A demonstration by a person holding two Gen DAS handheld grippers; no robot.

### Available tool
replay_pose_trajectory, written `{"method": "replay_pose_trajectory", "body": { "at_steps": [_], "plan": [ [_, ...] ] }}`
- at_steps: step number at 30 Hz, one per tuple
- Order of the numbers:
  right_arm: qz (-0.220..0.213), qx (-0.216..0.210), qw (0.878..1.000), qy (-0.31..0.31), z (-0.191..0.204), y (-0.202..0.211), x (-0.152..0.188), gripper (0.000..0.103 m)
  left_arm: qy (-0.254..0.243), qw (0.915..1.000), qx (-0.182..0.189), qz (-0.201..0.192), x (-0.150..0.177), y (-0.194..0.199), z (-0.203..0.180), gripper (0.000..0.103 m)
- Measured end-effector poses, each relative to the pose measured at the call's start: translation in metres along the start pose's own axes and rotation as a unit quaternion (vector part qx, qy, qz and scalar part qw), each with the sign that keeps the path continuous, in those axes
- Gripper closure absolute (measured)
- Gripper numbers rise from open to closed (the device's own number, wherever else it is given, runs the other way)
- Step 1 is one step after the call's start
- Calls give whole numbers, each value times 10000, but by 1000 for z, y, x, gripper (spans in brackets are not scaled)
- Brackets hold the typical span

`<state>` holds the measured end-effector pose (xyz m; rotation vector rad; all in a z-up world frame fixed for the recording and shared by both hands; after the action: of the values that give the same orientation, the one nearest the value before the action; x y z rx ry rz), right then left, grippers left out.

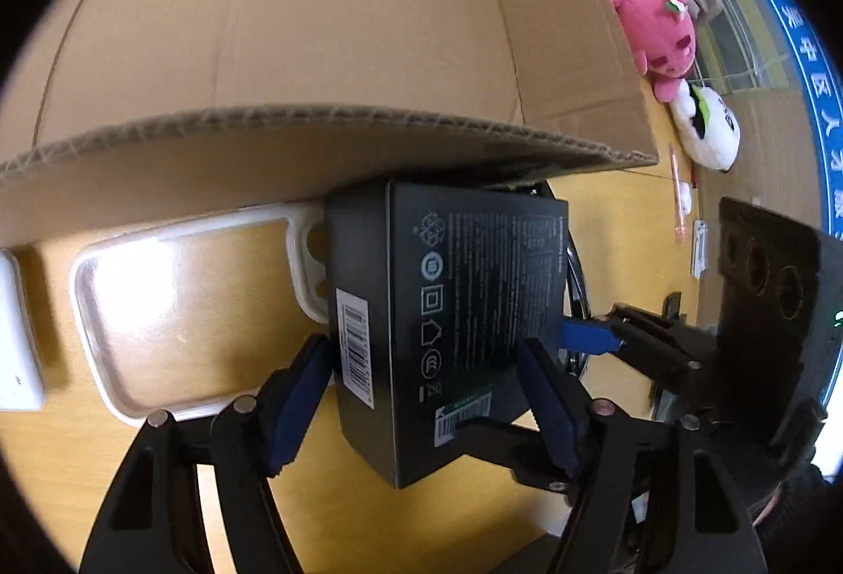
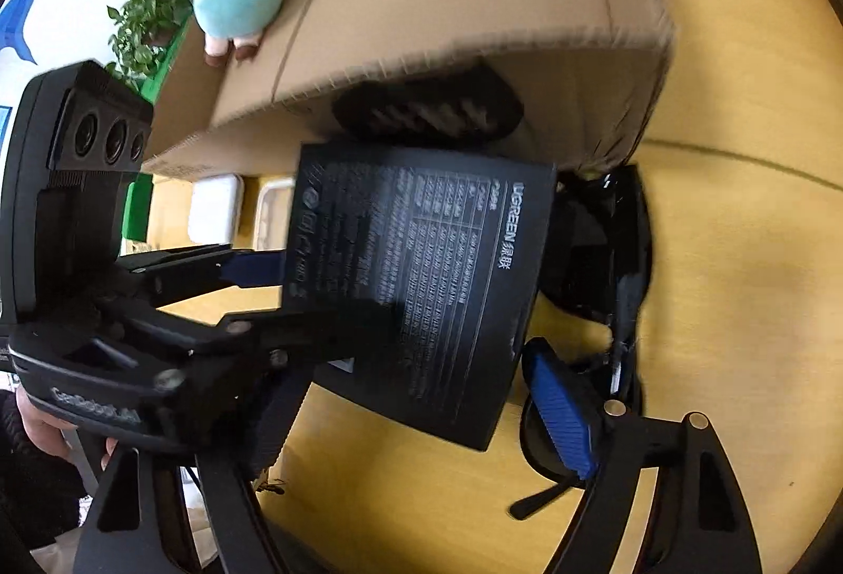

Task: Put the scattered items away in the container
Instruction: 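Close both grippers on the black UGREEN box and lift it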

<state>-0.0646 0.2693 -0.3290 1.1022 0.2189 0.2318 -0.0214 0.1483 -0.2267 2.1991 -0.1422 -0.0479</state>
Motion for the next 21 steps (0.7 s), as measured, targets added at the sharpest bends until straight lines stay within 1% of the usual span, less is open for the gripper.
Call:
{"method": "replay_pose_trajectory", "body": {
  "at_steps": [3,7,10,16,21],
  "plan": [
    [-72,-110,9999,-74,-3,-1,0,17,-21,10000,19,-38,2,1,0,32],
    [-184,-1,9998,74,1,4,3,20,36,9999,50,-108,5,5,0,34],
    [-410,67,9991,122,9,17,7,21,-14,9995,52,-297,8,18,-9,34],
    [-930,86,9948,411,44,61,9,21,-318,9956,-93,-875,17,74,-34,34],
    [-1539,131,9851,751,90,101,3,22,-523,9870,-186,-1505,19,132,-56,33]
  ]
}}
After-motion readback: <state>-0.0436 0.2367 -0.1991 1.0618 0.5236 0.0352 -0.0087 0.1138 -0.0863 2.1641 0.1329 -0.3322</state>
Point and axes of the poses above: each gripper's, at about its wrist camera, not at the fingertips, and y roughly against the way its jaws point, z to its left, x to its underside, the point moved 4 cm from there along -y, roughly the way its jaws point, and after that the axes turned 5 degrees about x, right-handed, at the moved point
